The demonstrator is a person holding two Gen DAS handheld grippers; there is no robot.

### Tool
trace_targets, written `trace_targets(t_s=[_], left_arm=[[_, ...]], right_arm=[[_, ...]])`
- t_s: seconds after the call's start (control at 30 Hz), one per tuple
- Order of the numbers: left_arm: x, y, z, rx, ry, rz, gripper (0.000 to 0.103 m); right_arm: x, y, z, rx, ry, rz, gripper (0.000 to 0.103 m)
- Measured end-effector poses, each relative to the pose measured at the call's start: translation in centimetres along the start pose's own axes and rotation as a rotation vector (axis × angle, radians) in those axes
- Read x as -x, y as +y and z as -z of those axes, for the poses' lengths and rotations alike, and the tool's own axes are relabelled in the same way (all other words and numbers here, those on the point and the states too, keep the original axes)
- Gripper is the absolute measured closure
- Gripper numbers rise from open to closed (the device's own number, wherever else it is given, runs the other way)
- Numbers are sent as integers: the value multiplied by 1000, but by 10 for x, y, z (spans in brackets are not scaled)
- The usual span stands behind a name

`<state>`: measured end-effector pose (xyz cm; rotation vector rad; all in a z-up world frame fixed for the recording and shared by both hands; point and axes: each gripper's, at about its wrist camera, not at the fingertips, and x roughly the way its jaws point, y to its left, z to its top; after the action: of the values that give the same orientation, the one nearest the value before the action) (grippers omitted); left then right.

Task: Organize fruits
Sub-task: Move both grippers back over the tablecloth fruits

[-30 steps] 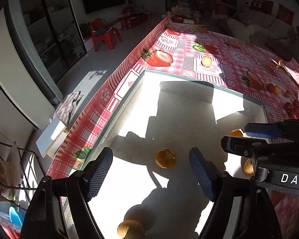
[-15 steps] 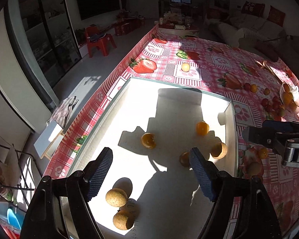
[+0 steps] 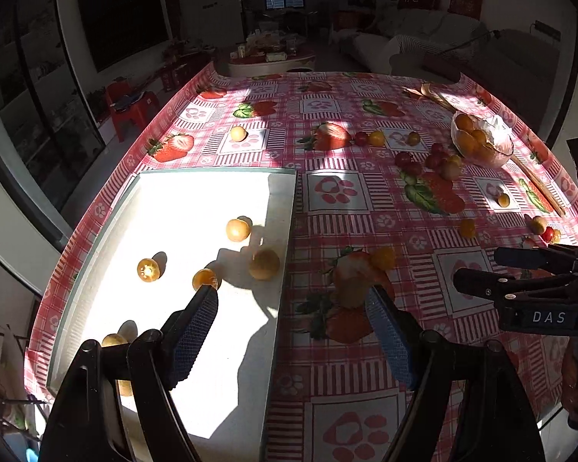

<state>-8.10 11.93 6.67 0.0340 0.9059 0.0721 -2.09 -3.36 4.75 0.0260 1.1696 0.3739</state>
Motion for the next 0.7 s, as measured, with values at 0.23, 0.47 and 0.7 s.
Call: trace_targets(t_s=[0.23,0.47,0.7], left_arm=[[-15,-37,-8,-50,7,43,23],[-44,-60,-18,-102,36,46,23],[-70,-72,-22,-141,74,38,32]], right_arm=[[8,-39,12,-57,-21,43,23],[6,-56,13,-65,-44,66,23],[-7,-54,-2,-39,-54,56,27]])
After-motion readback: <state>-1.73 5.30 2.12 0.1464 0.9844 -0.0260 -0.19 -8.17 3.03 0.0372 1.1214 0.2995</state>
